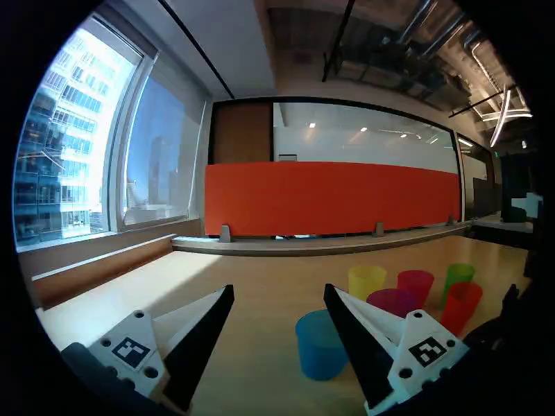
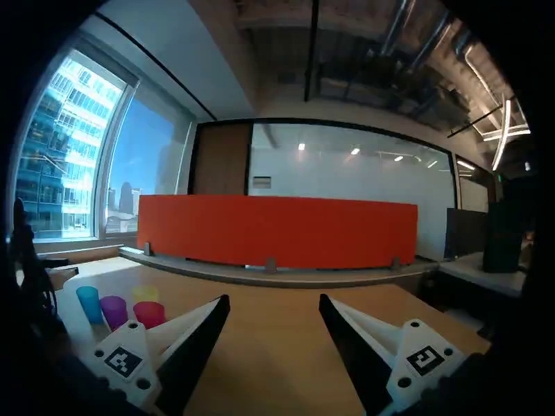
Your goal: Pour water
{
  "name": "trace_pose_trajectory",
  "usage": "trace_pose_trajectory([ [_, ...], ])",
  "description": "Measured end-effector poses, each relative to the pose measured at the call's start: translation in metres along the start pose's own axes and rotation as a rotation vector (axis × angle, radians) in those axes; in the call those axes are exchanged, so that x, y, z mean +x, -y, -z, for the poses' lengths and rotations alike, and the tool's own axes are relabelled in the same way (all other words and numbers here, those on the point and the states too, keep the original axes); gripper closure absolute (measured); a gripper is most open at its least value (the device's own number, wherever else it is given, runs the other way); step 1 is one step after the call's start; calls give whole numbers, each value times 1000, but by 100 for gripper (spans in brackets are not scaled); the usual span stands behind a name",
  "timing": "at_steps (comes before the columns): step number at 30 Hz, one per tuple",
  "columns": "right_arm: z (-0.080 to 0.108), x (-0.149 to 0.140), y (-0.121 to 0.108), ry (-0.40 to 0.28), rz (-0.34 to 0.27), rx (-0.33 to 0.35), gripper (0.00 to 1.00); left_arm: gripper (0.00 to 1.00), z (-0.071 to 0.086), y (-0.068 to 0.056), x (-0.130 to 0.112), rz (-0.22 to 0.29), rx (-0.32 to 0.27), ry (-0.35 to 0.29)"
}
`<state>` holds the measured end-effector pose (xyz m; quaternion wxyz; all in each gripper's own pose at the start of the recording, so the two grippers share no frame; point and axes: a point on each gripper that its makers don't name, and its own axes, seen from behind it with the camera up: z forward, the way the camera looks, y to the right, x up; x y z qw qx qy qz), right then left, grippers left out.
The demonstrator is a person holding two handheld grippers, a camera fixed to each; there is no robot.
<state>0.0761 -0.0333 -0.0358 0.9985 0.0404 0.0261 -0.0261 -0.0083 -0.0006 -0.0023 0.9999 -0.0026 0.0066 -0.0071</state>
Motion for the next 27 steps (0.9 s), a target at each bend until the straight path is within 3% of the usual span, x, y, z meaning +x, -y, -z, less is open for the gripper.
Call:
trace_pose_trajectory([
  [17,-14,-36,-15,-14,27,-71,0,4,1,0,0,-1,0,0],
  [27,-23,-43,-27,-35,-51,-88,0,4,0,0,0,0,0,0],
])
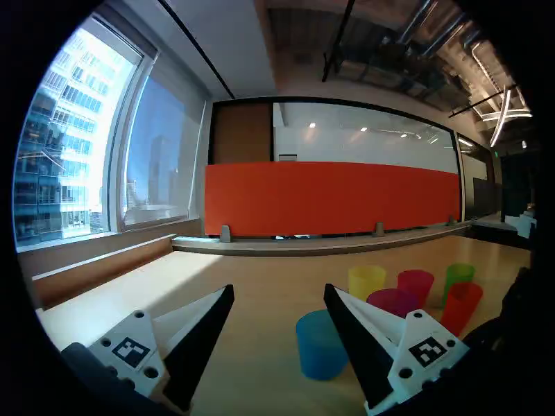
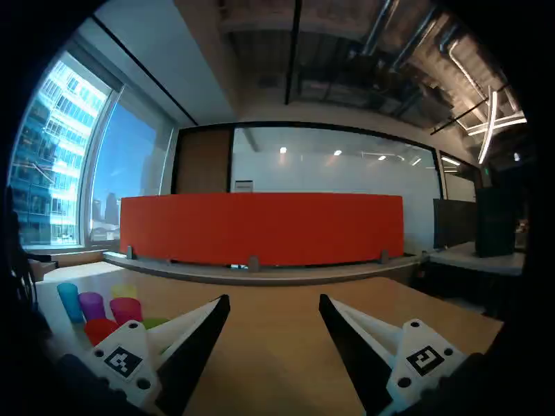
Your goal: Pour water
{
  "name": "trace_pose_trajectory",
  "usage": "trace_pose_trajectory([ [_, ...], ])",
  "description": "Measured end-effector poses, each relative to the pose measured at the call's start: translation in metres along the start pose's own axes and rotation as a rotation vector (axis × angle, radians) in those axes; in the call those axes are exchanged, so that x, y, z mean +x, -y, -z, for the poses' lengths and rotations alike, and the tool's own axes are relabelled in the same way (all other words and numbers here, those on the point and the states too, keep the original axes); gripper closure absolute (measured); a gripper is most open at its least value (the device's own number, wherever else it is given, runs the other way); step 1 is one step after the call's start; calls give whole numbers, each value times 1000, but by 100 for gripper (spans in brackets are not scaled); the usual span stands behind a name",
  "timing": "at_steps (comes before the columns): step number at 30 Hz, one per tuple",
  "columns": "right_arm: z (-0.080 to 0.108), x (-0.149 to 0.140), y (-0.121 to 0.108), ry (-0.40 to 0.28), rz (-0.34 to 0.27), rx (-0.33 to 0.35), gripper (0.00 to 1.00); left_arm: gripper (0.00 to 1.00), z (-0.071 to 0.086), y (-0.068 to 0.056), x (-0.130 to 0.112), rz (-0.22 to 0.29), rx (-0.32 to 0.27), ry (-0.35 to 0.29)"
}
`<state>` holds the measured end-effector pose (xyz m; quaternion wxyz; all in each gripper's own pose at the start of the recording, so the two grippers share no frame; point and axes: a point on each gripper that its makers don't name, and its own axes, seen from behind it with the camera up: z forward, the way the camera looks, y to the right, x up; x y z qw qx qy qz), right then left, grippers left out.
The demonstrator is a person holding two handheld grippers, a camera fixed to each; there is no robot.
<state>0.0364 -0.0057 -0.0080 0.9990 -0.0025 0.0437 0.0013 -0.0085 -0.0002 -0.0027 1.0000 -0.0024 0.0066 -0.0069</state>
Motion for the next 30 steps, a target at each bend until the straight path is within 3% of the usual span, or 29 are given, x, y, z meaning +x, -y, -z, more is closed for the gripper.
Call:
trace_pose_trajectory([
  [9,-5,-22,-8,42,-13,-16,0,4,0,0,0,0,0,0],
  [20,-7,-32,-8,63,28,-19,0,4,0,-1,-1,0,0,0],
  [30,-7,-37,-6,72,13,-16,0,4,0,-1,0,0,0,0],
])
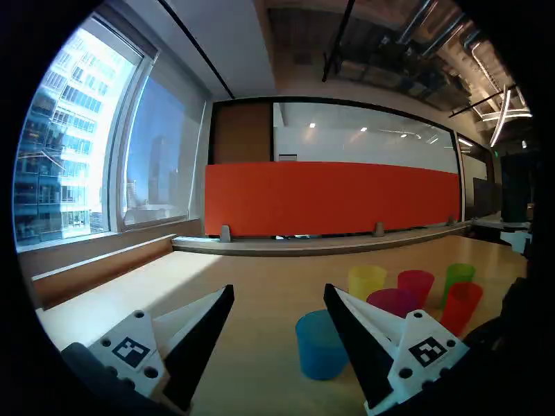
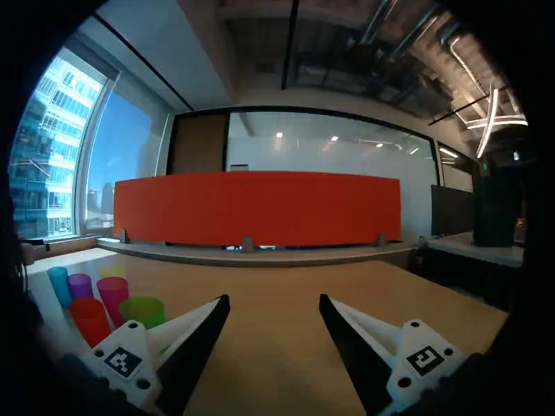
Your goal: Pour water
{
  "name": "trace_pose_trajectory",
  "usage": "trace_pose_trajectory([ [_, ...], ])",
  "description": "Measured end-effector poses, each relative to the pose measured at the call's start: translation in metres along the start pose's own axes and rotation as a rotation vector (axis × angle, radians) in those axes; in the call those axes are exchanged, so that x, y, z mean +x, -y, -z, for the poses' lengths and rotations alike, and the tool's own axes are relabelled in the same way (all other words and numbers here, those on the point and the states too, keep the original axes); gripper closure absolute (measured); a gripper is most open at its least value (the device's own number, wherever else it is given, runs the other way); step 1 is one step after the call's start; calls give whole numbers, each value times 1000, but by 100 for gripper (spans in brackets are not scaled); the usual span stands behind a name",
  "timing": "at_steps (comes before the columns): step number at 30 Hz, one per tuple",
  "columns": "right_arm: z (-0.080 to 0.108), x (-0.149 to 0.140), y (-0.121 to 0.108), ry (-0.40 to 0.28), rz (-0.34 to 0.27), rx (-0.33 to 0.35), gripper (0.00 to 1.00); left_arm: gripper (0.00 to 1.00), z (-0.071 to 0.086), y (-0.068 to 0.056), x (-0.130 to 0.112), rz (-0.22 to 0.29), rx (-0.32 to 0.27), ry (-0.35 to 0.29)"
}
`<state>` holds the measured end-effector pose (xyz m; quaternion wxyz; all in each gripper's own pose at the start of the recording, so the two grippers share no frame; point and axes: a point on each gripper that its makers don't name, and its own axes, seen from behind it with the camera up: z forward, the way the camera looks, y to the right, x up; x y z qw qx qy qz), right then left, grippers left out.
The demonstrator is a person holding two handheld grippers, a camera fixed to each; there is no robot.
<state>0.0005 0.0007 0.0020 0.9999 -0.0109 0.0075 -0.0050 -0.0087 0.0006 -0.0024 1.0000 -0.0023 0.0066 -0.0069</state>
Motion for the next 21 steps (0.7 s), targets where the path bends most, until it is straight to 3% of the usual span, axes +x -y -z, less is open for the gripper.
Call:
trace_pose_trajectory([
  [21,1,1,0,1,-6,2,0,4,0,0,0,0,0,0],
])
